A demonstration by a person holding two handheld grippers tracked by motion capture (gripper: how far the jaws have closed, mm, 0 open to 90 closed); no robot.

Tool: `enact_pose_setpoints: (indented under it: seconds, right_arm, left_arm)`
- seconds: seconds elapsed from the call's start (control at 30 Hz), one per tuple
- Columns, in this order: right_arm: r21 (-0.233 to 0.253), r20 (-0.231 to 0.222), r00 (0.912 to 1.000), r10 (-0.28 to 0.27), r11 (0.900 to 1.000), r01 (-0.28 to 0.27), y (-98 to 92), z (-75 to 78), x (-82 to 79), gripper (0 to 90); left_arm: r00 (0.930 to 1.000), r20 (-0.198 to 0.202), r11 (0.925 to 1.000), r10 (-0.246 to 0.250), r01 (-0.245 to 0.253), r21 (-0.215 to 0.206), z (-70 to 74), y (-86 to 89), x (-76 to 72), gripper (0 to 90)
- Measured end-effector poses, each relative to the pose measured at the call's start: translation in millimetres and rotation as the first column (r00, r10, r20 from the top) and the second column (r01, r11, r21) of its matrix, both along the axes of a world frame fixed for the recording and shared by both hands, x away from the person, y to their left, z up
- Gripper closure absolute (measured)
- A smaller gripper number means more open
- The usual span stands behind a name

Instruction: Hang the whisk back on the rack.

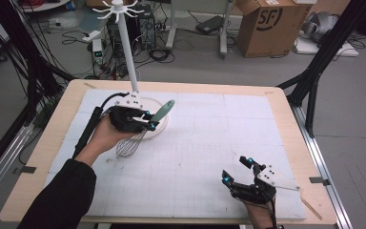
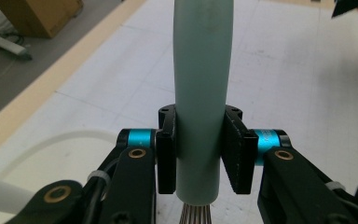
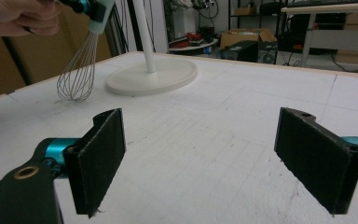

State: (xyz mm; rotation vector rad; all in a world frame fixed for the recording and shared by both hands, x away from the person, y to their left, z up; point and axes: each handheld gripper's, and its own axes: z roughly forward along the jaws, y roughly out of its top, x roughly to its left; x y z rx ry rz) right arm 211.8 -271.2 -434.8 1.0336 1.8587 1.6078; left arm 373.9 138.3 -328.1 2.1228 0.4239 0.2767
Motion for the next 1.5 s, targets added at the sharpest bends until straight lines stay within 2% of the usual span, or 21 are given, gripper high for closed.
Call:
enact_pose_setpoints:
  seconds: [0.03,0.1,0.13,0.23,0.27,0.4,0.43,0.47,0.53,0.57,0.8,0.97,1.07,1.2,1.23,1.3,1.33,1.4,1.5]
  right_arm:
    - [0.001,-0.004,1.0,-0.001,1.0,0.001,0.2,0.0,-0.2,15.5]
    - [-0.002,0.001,1.0,-0.004,1.0,0.004,0.2,-0.2,0.5,15.4]
    - [-0.003,0.001,1.0,-0.001,1.0,0.001,0.2,-0.2,0.8,15.5]
    - [0.001,-0.002,1.0,-0.002,1.0,0.002,1.1,-0.1,0.5,15.5]
    - [0.0,-0.001,1.0,-0.003,1.0,0.003,1.3,-0.1,0.5,15.5]
    - [0.0,-0.003,1.0,-0.002,1.0,0.002,1.2,-0.2,0.4,15.5]
    - [0.0,-0.005,1.0,-0.003,1.0,0.003,1.1,-0.2,0.2,15.5]
    - [0.001,-0.008,1.0,-0.003,1.0,0.003,1.0,-0.1,-0.3,15.5]
    - [-0.002,-0.002,1.0,-0.001,1.0,0.001,0.5,-0.2,0.0,15.5]
    - [-0.001,-0.005,1.0,-0.001,1.0,0.001,0.6,-0.2,0.0,15.5]
    - [0.002,-0.003,1.0,-0.007,1.0,0.007,0.1,-0.4,1.5,15.5]
    - [0.002,-0.009,0.9999,-0.008,1.0,0.008,-0.4,-1.6,4.0,15.5]
    - [0.004,-0.015,0.9998,-0.01,1.0,0.01,-1.6,-2.9,5.4,15.5]
    - [0.011,-0.02,0.9997,-0.012,1.0,0.012,-3.7,-3.8,6.8,15.5]
    - [0.014,-0.024,0.9996,-0.013,1.0,0.013,-3.6,-3.8,6.7,15.5]
    - [0.006,-0.014,0.9998,-0.011,1.0,0.011,-3.2,-3.7,7.2,15.5]
    - [0.005,-0.013,0.9999,-0.008,1.0,0.008,-2.7,-3.6,7.2,15.5]
    - [0.001,-0.014,0.9999,-0.003,1.0,0.003,-1.8,-3.5,7.2,15.5]
    - [0.002,-0.011,0.9999,-0.001,1.0,0.001,-1.3,-3.7,7.5,15.5]
  left_arm:
    - [1.0,0.002,0.9998,0.004,-0.004,-0.019,3.8,2.9,0.2,69.4]
    - [0.9999,0.008,0.9995,0.01,-0.01,-0.031,8.4,5.6,0.0,69.4]
    - [0.9997,0.018,0.9985,0.018,-0.017,-0.052,18.3,11.1,0.1,69.4]
    - [0.9985,0.045,0.997,0.032,-0.029,-0.072,34.3,19.9,0.1,69.4]
    - [0.9979,0.053,0.9953,0.038,-0.034,-0.091,39.4,23.1,-0.3,69.4]
    - [0.9956,0.066,0.9852,0.067,-0.056,-0.162,58.0,37.8,-2.3,69.4]
    - [0.9956,0.066,0.9852,0.067,-0.056,-0.162,58.0,37.8,-2.3,69.4]
    - [0.9934,0.075,0.981,0.087,-0.073,-0.18,66.0,44.9,-3.0,69.4]
    - [0.992,0.083,0.9791,0.095,-0.078,-0.188,69.6,48.5,-3.4,69.4]
    - [0.9907,0.083,0.9726,0.108,-0.088,-0.215,76.2,55.4,-3.8,69.4]
    - [0.9841,0.094,0.9514,0.151,-0.119,-0.284,95.4,76.6,-3.1,69.4]
    - [0.9798,0.109,0.9491,0.168,-0.13,-0.287,106.9,86.2,-2.6,69.4]
    - [0.9742,0.122,0.9342,0.19,-0.141,-0.328,117.6,100.7,-3.5,69.4]
    - [0.9675,0.125,0.9228,0.22,-0.165,-0.348,125.8,117.6,-3.0,69.3]
    - [0.9675,0.125,0.9228,0.22,-0.165,-0.348,125.8,117.6,-3.0,69.3]
    - [0.9627,0.132,0.9141,0.236,-0.174,-0.366,133.0,130.3,-3.8,69.3]
    - [0.9627,0.132,0.9141,0.236,-0.174,-0.366,133.0,130.3,-3.8,69.3]
    - [0.9558,0.137,0.9074,0.26,-0.193,-0.373,138.5,137.9,-1.9,69.3]
    - [0.952,0.134,0.9054,0.275,-0.21,-0.369,142.7,143.1,2.6,69.3]
